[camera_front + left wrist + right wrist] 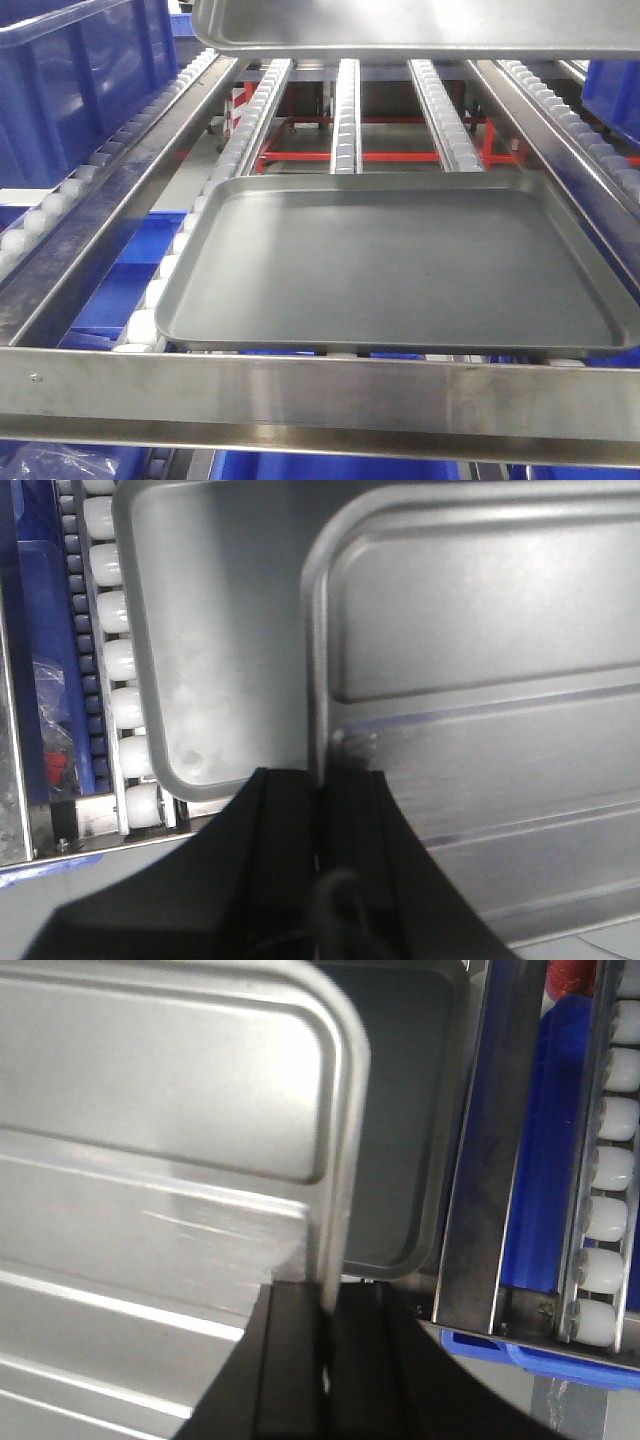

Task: Grab silver tray and place in blue box
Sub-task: 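Lift the silver tray upward with both grippers off the shelf, then drive the base to the blue bin while holding the tray with both grippers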

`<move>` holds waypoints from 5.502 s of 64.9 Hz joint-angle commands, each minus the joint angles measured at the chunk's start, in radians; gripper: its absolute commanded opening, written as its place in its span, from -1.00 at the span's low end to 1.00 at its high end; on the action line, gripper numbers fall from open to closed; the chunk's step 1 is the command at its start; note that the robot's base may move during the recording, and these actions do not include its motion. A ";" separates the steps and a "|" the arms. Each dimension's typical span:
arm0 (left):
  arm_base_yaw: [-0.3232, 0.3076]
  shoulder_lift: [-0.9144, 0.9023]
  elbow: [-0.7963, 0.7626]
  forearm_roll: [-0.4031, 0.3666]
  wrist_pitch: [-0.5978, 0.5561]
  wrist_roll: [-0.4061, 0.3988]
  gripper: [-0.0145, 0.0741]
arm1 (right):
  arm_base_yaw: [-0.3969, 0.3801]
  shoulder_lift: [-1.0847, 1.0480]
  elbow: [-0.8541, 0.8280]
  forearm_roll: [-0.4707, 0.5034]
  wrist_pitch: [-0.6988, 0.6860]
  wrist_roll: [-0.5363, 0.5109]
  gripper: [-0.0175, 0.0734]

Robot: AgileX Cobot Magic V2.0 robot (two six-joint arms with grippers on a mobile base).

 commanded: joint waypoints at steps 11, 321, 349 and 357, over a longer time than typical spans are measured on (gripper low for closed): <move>0.001 -0.032 -0.034 0.059 0.009 0.008 -0.89 | -0.009 -0.010 -0.031 -0.045 -0.020 -0.014 -0.49; 0.001 0.005 -0.034 0.050 0.005 0.008 -0.89 | -0.009 -0.010 -0.031 -0.045 -0.018 -0.014 -0.49; 0.001 0.005 -0.034 0.050 0.005 0.008 -0.89 | -0.009 -0.010 -0.031 -0.045 -0.017 -0.014 -0.49; 0.001 0.005 -0.034 0.048 0.005 0.008 -0.89 | -0.009 -0.010 -0.031 -0.045 -0.016 -0.014 -0.49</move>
